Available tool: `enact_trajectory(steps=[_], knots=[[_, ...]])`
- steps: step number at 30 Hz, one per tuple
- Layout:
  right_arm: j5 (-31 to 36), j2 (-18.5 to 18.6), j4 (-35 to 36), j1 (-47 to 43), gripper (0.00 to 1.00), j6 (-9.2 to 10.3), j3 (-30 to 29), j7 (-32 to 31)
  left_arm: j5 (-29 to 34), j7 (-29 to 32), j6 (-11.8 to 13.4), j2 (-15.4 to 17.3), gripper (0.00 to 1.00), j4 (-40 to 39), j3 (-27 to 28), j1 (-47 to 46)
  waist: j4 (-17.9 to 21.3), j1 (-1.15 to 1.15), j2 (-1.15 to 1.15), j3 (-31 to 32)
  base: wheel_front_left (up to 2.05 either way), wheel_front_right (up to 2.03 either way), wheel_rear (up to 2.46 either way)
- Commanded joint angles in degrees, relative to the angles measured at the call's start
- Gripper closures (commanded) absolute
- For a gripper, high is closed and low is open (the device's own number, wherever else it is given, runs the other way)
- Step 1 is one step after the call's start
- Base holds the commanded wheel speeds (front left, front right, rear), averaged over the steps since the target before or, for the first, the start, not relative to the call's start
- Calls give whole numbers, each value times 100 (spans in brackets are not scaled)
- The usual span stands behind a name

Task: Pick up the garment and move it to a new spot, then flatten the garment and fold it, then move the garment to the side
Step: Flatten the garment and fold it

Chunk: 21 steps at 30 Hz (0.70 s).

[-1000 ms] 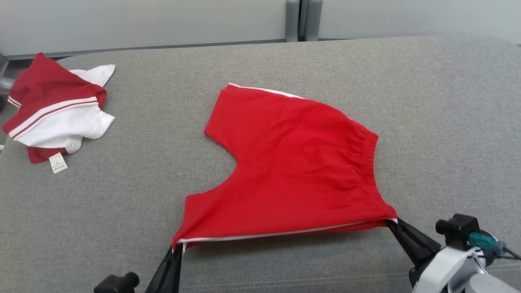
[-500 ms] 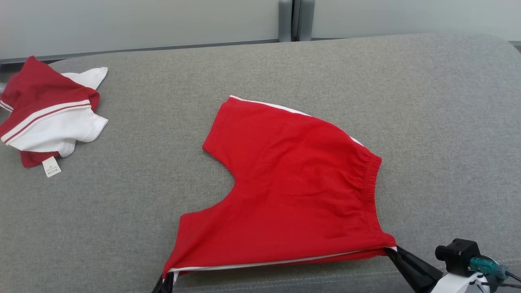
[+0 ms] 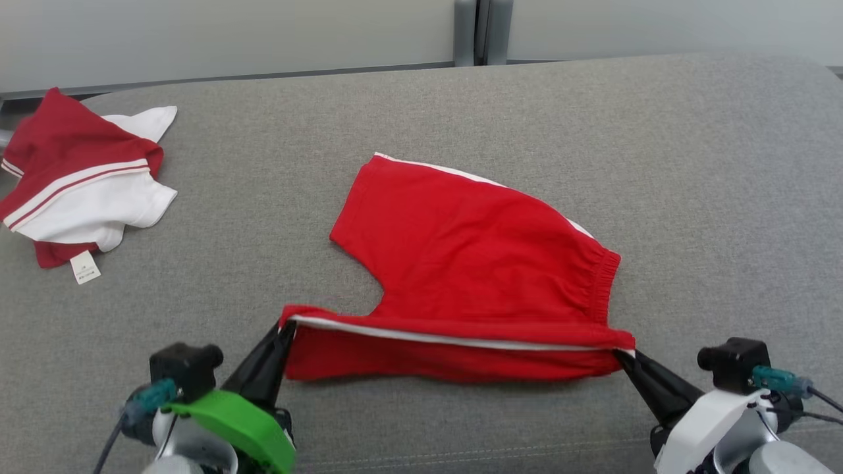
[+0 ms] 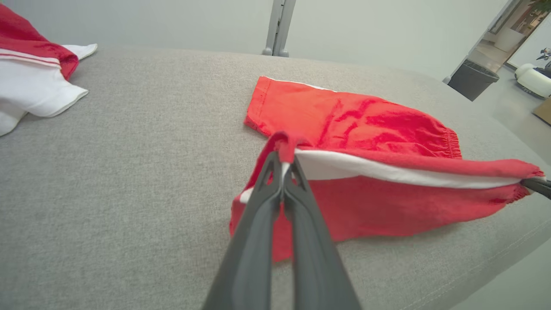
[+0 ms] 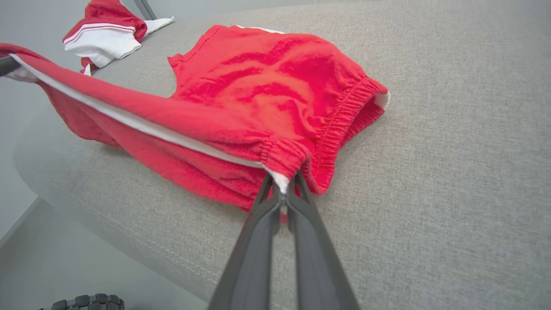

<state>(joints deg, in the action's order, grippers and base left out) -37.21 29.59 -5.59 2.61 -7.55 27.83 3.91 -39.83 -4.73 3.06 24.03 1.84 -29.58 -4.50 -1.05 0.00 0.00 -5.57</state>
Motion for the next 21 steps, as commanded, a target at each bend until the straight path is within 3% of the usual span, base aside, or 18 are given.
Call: enact_trajectory(steps=[1, 9, 15, 21], knots=[[-34, -70, -91, 218, 100, 12, -91, -100, -109, 330, -168, 77, 100, 185, -11, -497, 70, 0, 0, -63, 0, 0, 0], [-48, -384, -423, 1007, 100, 12, -260, -480, -231, 1569, -638, 262, 100, 899, -113, -2129, 441, 0, 0, -367, 0, 0, 0], [-59, -932, -849, 1864, 100, 12, -340, -870, -310, 2363, -865, 455, 100, 1630, -176, -3302, 1048, 0, 0, -810, 0, 0, 0], [59, -1499, -1498, 2655, 100, 13, -255, -1018, -255, 2767, -966, 661, 100, 2293, -249, -4131, 1618, 0, 0, -1312, 0, 0, 0]])
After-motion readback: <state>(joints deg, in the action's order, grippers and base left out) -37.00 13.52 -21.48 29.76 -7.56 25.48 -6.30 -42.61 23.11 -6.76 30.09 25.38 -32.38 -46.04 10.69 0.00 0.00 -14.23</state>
